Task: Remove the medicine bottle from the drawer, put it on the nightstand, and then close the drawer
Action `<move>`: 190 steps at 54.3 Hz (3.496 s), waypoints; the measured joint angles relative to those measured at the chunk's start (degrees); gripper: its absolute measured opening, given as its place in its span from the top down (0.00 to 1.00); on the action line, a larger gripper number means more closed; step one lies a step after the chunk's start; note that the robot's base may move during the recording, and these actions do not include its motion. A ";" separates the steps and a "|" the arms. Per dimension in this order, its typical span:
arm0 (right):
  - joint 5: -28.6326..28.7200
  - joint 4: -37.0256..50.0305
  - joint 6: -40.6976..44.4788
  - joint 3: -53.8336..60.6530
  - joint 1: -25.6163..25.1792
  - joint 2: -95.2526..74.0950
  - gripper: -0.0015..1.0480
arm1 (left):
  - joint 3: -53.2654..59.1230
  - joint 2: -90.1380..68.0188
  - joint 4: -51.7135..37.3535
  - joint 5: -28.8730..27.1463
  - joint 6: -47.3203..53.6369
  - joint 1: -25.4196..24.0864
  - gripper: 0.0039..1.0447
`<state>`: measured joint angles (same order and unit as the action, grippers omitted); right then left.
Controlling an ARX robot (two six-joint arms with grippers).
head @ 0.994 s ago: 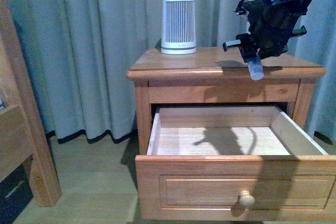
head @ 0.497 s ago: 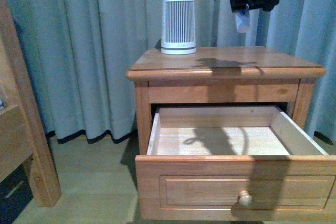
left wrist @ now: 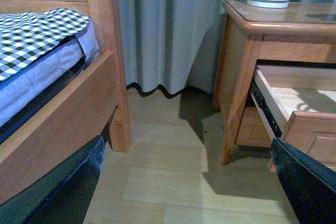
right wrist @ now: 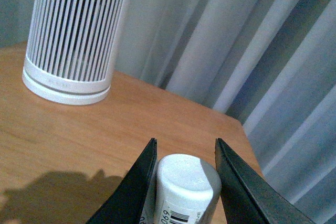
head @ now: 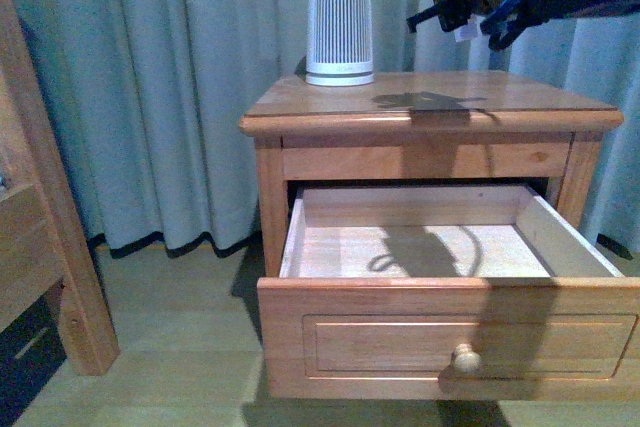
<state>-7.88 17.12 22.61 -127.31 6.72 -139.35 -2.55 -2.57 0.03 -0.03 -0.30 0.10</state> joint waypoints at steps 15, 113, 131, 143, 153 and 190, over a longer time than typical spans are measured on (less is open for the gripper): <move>0.15 6.34 0.00 3.67 -0.04 -1.07 0.72 | 0.00 0.00 0.00 0.00 0.00 0.00 0.06; -0.09 34.97 -29.18 108.19 -0.11 46.69 0.39 | 0.00 0.00 0.00 0.00 0.00 0.00 0.06; -2.19 56.41 -22.64 101.22 -0.42 22.84 0.78 | 0.00 0.00 0.00 0.00 0.00 0.00 0.06; -2.43 52.57 -19.12 89.13 -0.83 15.06 0.79 | 0.00 0.00 0.00 0.00 0.00 0.00 0.06; -2.67 47.21 -16.15 76.50 -1.18 9.70 0.79 | 0.00 0.00 0.00 0.00 0.00 0.00 0.06; -1.64 30.99 -6.82 40.76 -4.04 -7.78 0.79 | 0.00 0.00 0.00 0.00 0.02 0.00 0.06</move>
<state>-9.52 48.12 15.79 -86.54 2.68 -147.13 -2.55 -2.57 0.03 -0.03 -0.27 0.10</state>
